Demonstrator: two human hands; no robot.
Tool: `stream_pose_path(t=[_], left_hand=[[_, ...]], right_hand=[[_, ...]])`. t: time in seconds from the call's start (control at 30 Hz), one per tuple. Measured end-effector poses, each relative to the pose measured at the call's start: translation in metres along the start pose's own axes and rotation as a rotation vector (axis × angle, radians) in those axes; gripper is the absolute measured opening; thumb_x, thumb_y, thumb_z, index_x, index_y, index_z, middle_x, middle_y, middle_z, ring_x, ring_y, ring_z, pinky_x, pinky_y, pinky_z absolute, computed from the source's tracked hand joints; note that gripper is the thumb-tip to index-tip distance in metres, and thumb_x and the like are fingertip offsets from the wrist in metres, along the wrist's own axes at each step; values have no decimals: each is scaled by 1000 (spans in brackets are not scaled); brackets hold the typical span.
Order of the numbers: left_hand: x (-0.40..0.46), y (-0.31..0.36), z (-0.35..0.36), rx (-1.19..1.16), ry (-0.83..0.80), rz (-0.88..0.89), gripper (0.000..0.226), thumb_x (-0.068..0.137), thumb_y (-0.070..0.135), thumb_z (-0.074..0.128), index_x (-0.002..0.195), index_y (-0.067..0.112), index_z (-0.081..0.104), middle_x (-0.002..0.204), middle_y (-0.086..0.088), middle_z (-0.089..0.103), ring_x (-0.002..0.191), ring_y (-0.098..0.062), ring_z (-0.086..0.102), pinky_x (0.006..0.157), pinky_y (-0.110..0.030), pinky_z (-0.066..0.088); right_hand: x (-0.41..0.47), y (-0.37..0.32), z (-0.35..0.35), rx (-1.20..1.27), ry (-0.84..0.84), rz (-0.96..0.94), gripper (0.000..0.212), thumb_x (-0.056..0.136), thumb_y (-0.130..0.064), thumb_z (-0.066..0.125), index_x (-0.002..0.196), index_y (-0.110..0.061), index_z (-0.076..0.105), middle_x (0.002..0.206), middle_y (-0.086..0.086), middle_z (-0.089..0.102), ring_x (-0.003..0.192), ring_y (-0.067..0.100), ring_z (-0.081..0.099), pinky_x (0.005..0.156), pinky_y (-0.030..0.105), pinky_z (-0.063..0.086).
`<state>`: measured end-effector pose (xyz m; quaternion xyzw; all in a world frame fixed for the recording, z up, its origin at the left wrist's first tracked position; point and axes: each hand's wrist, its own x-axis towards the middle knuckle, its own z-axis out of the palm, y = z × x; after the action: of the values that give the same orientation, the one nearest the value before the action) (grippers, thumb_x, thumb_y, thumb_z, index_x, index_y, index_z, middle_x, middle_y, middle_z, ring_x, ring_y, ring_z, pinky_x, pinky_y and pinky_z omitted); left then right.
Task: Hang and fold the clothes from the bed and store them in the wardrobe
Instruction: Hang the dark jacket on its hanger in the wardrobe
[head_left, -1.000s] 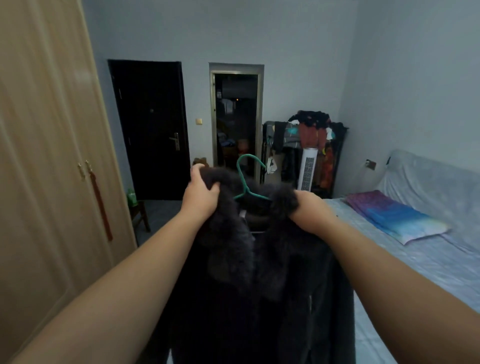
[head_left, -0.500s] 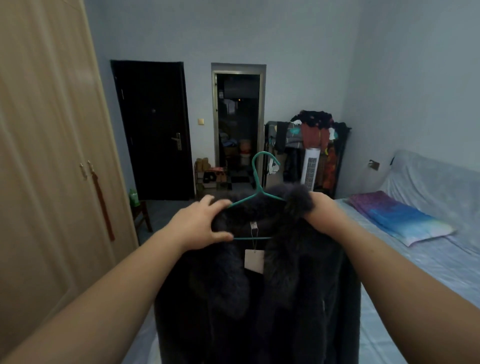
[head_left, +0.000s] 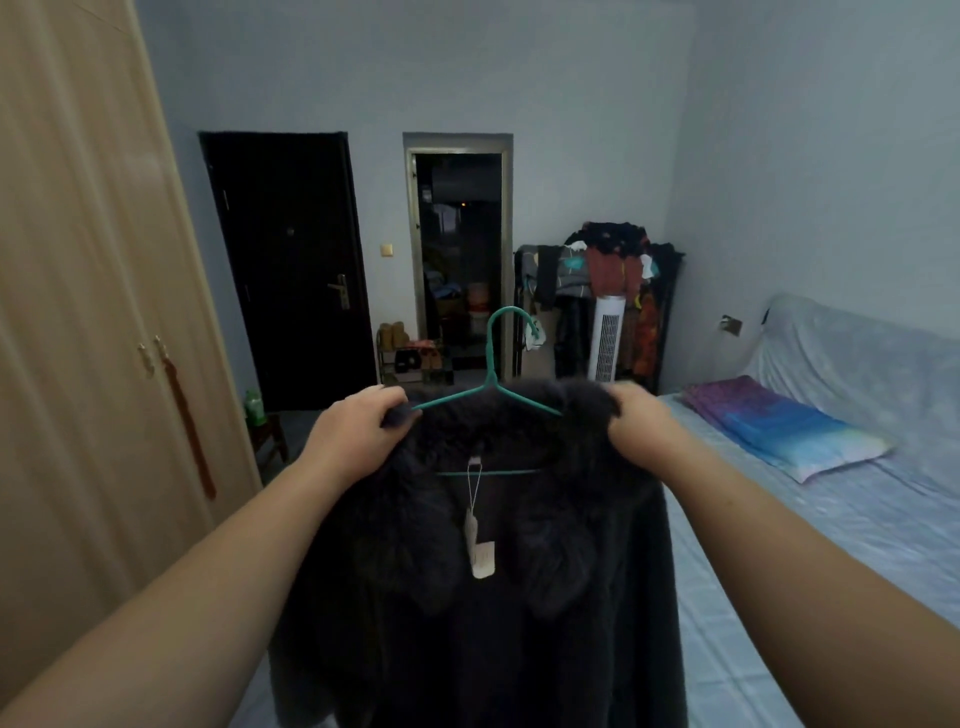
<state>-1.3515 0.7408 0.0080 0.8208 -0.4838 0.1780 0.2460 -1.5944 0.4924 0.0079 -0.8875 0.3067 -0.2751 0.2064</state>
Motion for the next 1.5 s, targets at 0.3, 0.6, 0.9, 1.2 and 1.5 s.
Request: stream_pose_path(t=[0.3, 0.6, 0.9, 1.2, 1.5], left_hand=[[4, -1, -6, -166, -187, -118, 15, 85, 34, 75, 79, 26, 64, 80, 7, 67, 79, -15, 65, 77, -38, 56], [15, 45, -12, 24, -184, 216, 22, 96, 52, 54, 85, 33, 58, 84, 14, 55, 80, -10, 55, 73, -35, 51], [18, 15, -11, -119, -174, 32, 24, 98, 43, 55, 85, 25, 63, 82, 7, 63, 78, -11, 60, 75, -39, 53], [-16, -22, -3, -182, -195, -41, 7, 94, 36, 64, 89, 30, 64, 87, 8, 62, 81, -8, 60, 76, -35, 51], [-31, -13, -12, -176, -62, 33, 11, 92, 36, 67, 91, 26, 68, 87, 5, 56, 80, -14, 55, 72, -30, 42]], right_hand=[[-18, -2, 19, -108, -236, -219, 63, 85, -31, 71, 143, -34, 46, 136, 1, 60, 125, 25, 57, 104, 39, 46], [-5, -29, 32, -95, -189, -323, 25, 94, -26, 62, 119, -28, 62, 118, -1, 70, 111, 25, 64, 90, 39, 51], [-1, 7, 14, -140, -100, -269, 36, 88, -19, 65, 123, -26, 57, 123, 1, 64, 110, 31, 64, 88, 43, 52], [-4, -14, 28, -369, 105, -252, 28, 93, -23, 53, 121, -22, 54, 110, 4, 63, 101, 33, 62, 72, 39, 43], [-15, -53, 47, -392, 15, -378, 19, 94, -21, 54, 113, -20, 52, 99, 5, 51, 93, 34, 57, 60, 38, 37]])
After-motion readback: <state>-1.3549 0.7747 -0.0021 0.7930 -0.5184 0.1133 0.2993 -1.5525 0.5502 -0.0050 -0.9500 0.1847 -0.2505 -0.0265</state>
